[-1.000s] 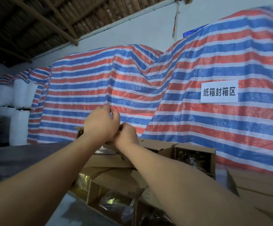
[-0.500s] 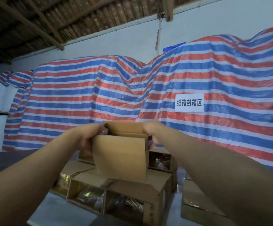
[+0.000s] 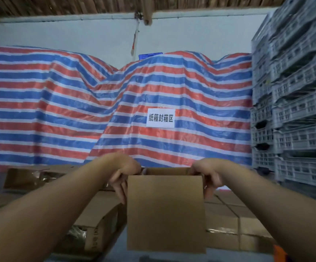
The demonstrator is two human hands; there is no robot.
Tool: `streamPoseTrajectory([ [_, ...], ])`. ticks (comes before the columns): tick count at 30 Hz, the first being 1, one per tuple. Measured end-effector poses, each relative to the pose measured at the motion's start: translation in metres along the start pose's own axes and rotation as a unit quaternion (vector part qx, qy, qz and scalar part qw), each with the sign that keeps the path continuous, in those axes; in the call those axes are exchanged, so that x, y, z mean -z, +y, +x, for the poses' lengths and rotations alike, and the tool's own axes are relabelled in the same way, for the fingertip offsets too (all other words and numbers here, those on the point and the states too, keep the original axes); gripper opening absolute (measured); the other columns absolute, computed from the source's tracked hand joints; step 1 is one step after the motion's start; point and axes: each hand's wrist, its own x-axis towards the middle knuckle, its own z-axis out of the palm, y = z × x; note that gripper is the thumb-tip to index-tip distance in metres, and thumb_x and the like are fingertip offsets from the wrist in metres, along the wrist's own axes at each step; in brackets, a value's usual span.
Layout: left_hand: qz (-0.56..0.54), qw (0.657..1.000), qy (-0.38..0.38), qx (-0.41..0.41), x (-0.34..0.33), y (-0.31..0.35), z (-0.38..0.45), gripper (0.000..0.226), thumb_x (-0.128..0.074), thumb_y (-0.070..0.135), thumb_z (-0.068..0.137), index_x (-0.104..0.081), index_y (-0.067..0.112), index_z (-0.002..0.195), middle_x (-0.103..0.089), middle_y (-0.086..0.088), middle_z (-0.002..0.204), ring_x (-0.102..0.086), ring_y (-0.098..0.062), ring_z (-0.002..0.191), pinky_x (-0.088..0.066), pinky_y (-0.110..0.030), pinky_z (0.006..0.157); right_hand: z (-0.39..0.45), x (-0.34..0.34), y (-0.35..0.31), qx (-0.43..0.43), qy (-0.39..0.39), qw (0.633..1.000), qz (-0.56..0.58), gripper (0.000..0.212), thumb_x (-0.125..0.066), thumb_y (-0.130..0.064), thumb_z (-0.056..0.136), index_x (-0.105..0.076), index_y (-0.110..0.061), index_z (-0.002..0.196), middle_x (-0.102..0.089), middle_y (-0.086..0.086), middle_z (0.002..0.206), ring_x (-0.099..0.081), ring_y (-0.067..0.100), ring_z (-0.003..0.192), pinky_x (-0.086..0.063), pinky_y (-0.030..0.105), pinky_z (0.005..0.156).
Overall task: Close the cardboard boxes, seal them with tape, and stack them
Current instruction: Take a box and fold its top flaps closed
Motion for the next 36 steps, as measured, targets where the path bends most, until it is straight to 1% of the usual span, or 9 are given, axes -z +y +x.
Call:
streamPoseTrajectory([
  [5,0.006,0.998,-0.061,0.001,-0.066,-0.014,0.030,0.036,-0.041,0.022,0.103,-0.060,-0.005,0.118,-0.068,-0.025,0.112,-0.062,-0.041,0.112,-0.055,-0.050,0.087,0.013,0.006,0.088,-0.068,0.017,0.997,0.015,0.017,-0.055,-0.017,0.094,-0.062,-0.005,0.104,-0.070,0.012,0.058,-0.069,0.028,0.052,-0.057,0.043,0.049],
  [11,0.001,0.995,0.042,-0.091,-0.091,-0.021,0.041,0.036,-0.044,0.034,0.101,-0.065,0.006,0.107,-0.073,-0.013,0.096,-0.071,-0.031,0.094,-0.060,-0.039,0.071,0.018,0.012,0.116,-0.067,0.054,0.994,0.063,0.019,-0.060,-0.019,0.091,-0.060,-0.007,0.105,-0.073,0.012,0.069,-0.072,0.031,0.063,-0.058,0.045,0.051],
  [14,0.061,0.908,0.258,-0.324,-0.094,-0.023,0.039,0.033,-0.040,0.041,0.103,-0.065,0.019,0.101,-0.070,-0.004,0.090,-0.068,-0.015,0.080,-0.058,-0.033,0.071,0.018,0.011,0.115,-0.063,0.044,0.995,0.070,0.021,-0.058,-0.022,0.093,-0.060,-0.009,0.109,-0.075,0.013,0.080,-0.073,0.032,0.074,-0.060,0.048,0.056],
  [17,0.128,0.857,0.212,-0.452,-0.098,-0.024,0.022,0.042,-0.038,0.054,0.100,-0.065,0.026,0.081,-0.065,0.004,0.070,-0.062,-0.008,0.062,-0.053,-0.028,0.060,0.017,0.009,0.116,-0.050,0.049,0.994,0.081,0.020,-0.057,-0.024,0.095,-0.061,-0.010,0.108,-0.073,0.017,0.098,-0.071,0.036,0.090,-0.062,0.048,0.065],
  [20,0.291,0.869,0.124,-0.380,-0.109,-0.014,0.021,0.060,-0.029,0.075,0.090,-0.068,0.029,0.092,-0.064,0.014,0.074,-0.062,0.000,0.069,-0.052,-0.023,0.070,0.017,0.008,0.117,-0.042,0.047,0.996,0.071,0.021,-0.056,-0.026,0.096,-0.062,-0.010,0.109,-0.071,0.019,0.102,-0.070,0.037,0.093,-0.062,0.048,0.067],
  [24,0.263,0.901,0.026,-0.344,-0.117,0.009,0.032,0.066,-0.029,0.080,0.086,-0.036,0.045,0.142,-0.050,0.015,0.134,-0.049,-0.012,0.124,-0.035,-0.024,0.095,0.013,0.010,0.116,-0.039,0.046,0.996,0.064,0.023,-0.056,-0.027,0.096,-0.062,-0.011,0.112,-0.068,0.020,0.108,-0.067,0.038,0.096,-0.062,0.052,0.069],
  [28,0.258,0.898,-0.002,-0.355,-0.119,0.026,0.043,0.031,-0.043,0.074,0.087,-0.041,0.060,0.115,-0.049,0.032,0.108,-0.053,0.003,0.096,-0.041,-0.008,0.070,0.006,0.009,0.114,-0.038,0.046,0.996,0.069,0.021,-0.056,-0.021,0.094,-0.057,-0.012,0.112,-0.069,0.020,0.106,-0.068,0.038,0.095,-0.060,0.055,0.075],
  [32,0.239,0.933,-0.032,-0.268,-0.125,0.026,0.054,0.059,-0.052,0.082,0.075,-0.034,0.057,0.125,-0.041,0.030,0.098,-0.045,0.000,0.086,-0.033,-0.018,0.064,0.002,0.007,0.113,-0.034,0.047,0.996,0.070,0.022,-0.057,-0.016,0.089,-0.053,-0.013,0.111,-0.065,0.020,0.109,-0.065,0.038,0.098,-0.059,0.053,0.081],
  [36,0.339,0.916,-0.049,-0.207,-0.120,0.028,0.052,0.084,-0.052,0.080,0.077,-0.029,0.040,0.147,-0.043,0.007,0.140,-0.042,-0.018,0.129,-0.034,-0.029,0.094,0.001,0.008,0.113,-0.029,0.061,0.994,0.085,0.019,-0.059,-0.014,0.087,-0.044,-0.019,0.099,-0.058,0.018,0.110,-0.061,0.036,0.097,-0.061,0.048,0.070],
])
